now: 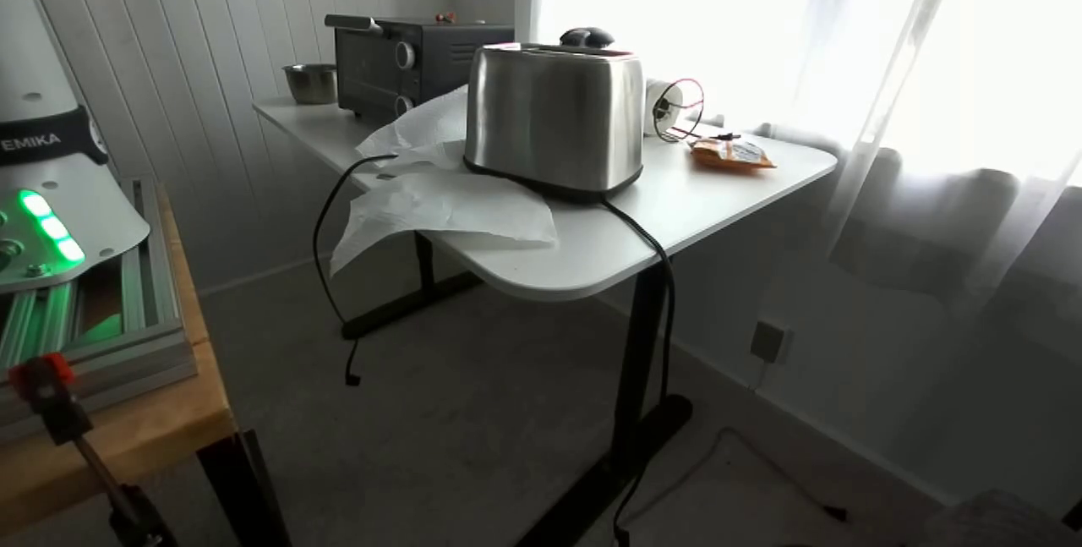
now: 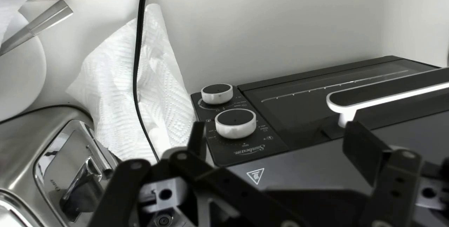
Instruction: Open the oven door
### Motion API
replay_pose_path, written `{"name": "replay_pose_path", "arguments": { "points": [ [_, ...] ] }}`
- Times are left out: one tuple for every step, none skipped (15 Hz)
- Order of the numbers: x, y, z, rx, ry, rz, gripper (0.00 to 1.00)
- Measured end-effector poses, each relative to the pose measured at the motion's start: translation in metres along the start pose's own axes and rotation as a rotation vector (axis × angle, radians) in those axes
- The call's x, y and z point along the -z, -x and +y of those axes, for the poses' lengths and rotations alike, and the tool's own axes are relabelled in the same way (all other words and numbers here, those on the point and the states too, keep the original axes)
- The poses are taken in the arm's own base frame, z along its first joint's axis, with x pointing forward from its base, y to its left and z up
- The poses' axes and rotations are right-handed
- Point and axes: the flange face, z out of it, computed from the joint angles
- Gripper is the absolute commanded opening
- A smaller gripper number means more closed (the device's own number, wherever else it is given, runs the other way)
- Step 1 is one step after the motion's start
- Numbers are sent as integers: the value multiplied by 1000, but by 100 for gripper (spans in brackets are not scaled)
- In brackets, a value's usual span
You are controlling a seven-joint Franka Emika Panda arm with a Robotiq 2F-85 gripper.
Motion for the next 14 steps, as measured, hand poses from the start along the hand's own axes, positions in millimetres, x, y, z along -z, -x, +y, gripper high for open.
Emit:
{"name": "replay_pose_path", "arguments": {
  "points": [
    [-5, -1, -9, -7, 13, 2, 100],
    [-11, -1, -18, -23, 28, 2, 100],
    [-17, -2, -28, -48, 48, 3, 100],
    [-22, -4, -37, -79, 65, 21, 100],
    [-27, -6, -46, -117, 77, 50, 100],
    [-32, -8, -53, -156, 83, 73, 100],
    [-38, -10, -59, -195, 84, 89, 100],
    [-43, -12, -64, -232, 84, 100, 100],
    [-48, -15, -69, -265, 80, 102, 100],
    [-52, -17, -73, -278, 79, 96, 100],
    [-55, -18, -75, -277, 79, 91, 100],
    [-56, -18, -75, -277, 80, 88, 100],
    [-56, -18, -74, -278, 80, 88, 100],
    [-55, -19, -73, -279, 80, 89, 100]
  ]
}}
